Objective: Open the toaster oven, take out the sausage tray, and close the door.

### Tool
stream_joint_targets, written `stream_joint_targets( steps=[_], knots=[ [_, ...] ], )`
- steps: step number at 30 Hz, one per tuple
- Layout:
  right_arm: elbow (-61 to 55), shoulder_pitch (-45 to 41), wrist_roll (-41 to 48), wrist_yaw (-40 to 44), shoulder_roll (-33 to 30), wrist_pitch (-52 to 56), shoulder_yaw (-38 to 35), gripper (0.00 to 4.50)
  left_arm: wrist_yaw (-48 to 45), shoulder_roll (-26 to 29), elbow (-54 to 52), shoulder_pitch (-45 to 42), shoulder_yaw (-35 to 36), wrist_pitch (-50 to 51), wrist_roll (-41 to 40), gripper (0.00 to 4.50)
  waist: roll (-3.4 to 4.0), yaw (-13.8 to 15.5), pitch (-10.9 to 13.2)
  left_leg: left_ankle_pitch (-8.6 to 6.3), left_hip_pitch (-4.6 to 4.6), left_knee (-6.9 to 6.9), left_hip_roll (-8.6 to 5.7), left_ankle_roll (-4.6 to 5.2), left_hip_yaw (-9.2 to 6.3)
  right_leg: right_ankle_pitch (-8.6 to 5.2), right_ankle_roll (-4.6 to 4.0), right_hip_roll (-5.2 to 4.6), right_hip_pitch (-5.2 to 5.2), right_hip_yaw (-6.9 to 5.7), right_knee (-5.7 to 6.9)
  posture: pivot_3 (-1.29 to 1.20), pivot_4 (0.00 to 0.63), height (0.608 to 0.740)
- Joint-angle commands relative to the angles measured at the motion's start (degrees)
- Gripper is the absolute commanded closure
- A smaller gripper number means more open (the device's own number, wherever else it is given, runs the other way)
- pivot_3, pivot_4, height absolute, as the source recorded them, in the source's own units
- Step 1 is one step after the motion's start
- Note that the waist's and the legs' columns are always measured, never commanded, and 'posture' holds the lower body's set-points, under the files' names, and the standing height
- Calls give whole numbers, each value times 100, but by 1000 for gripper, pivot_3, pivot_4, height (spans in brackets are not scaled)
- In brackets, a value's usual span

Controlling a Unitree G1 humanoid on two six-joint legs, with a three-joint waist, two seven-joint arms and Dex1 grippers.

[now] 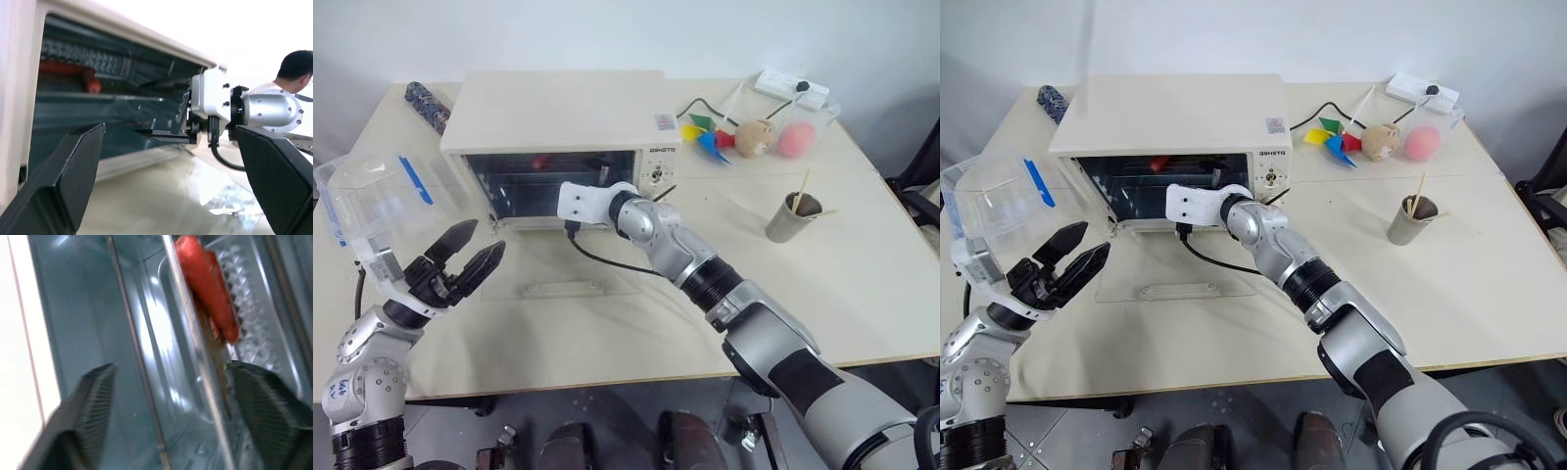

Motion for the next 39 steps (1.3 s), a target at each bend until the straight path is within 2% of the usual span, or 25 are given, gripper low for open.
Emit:
stream_joint_targets(
  steps=[1, 4, 8, 19, 24, 39],
  knots=[
    [-79, -141, -104, -123, 41, -120, -64, 2140, 29, 65, -14, -107, 126, -72, -100, 0, 0, -1, 0, 0, 0, 0, 0, 0, 0, 0, 0, 0, 0, 0, 0, 0, 150, 740],
    [-116, -123, -193, -170, 11, -178, -53, 3272, -13, 125, 86, -176, 113, -60, -73, 0, 0, -2, 0, 0, 0, -2, 0, 0, 0, 0, 0, 0, -1, 0, 0, 0, 150, 740],
    [-229, -77, -333, -273, -38, -375, -23, 4464, -73, 254, 300, -319, 66, -19, -8, 0, 1, -3, 1, 0, 1, -2, 0, 0, 0, 0, 0, 1, 0, 0, 0, 0, 150, 740],
    [-920, 331, -477, -81, -25, -259, -16, 4464, -87, 628, 1023, -1153, -232, 140, 250, 0, 1, -19, 1, 1, 1, -9, 0, -1, -1, 0, 0, 4, -3, 0, -1, 0, 150, 740],
    [-1233, 481, -564, 25, -70, -284, 17, 4464, -160, 661, 1397, -1631, -362, 81, 385, 0, 0, -29, 0, 0, 1, -8, 0, -1, 3, 0, 0, 4, -4, 0, -2, 0, 150, 740],
    [-2638, 1286, -1049, 336, -354, -116, 44, 4464, -647, 764, 2334, -2340, -509, -70, 722, 0, 0, -10, 0, 1, 0, -12, -2, -1, 2, 0, 0, 4, -7, 0, -1, 0, 150, 740]
  ],
)
